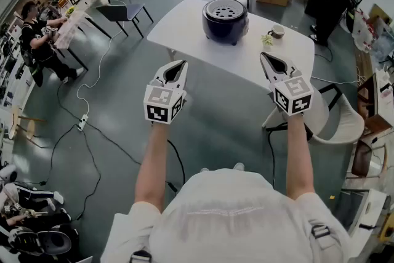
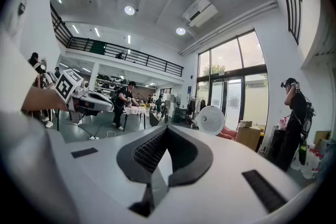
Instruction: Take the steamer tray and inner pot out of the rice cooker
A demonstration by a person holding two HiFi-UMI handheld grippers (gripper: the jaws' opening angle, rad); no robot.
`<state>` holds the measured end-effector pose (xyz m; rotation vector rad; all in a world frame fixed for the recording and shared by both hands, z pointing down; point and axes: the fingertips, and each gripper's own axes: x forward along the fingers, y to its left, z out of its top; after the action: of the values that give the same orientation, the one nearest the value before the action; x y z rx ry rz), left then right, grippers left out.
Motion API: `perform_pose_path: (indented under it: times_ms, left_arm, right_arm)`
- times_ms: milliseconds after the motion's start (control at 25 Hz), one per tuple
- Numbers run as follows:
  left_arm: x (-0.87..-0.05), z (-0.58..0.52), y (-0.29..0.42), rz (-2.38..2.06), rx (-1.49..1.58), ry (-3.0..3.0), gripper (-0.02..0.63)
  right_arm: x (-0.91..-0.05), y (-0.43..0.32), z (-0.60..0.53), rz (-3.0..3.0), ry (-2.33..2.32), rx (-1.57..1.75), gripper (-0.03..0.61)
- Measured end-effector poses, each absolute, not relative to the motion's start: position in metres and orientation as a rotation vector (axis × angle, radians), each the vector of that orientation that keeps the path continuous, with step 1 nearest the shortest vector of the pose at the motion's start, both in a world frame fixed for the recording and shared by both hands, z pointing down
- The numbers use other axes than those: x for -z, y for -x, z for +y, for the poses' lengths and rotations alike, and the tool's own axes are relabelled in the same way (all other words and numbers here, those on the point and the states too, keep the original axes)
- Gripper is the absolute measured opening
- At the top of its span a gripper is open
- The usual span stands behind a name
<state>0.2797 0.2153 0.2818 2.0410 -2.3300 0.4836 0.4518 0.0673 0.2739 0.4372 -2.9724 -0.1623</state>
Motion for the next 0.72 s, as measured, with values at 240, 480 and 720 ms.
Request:
perform_pose_path:
  times_ms: [240, 480, 720]
  left_arm:
    - [-0.289, 0.204, -0.288, -2.326, -0.487, -2.035, 0.015]
    - [-0.296, 0.185, -0.305, -2.335, -0.499, -2.012, 0.015]
    - [-0.306, 0.175, -0.314, -2.378, -0.530, -1.915, 0.017]
  right_arm:
    - [-0.277, -0.459, 0.059, -2.985, -0.431, 0.190, 0.025]
    - [-0.282, -0.478, 0.041, -3.040, -0.365, 0.113, 0.025]
    - [-0.293, -0.494, 0.017, -3.031, -0.358, 0.091, 0.028]
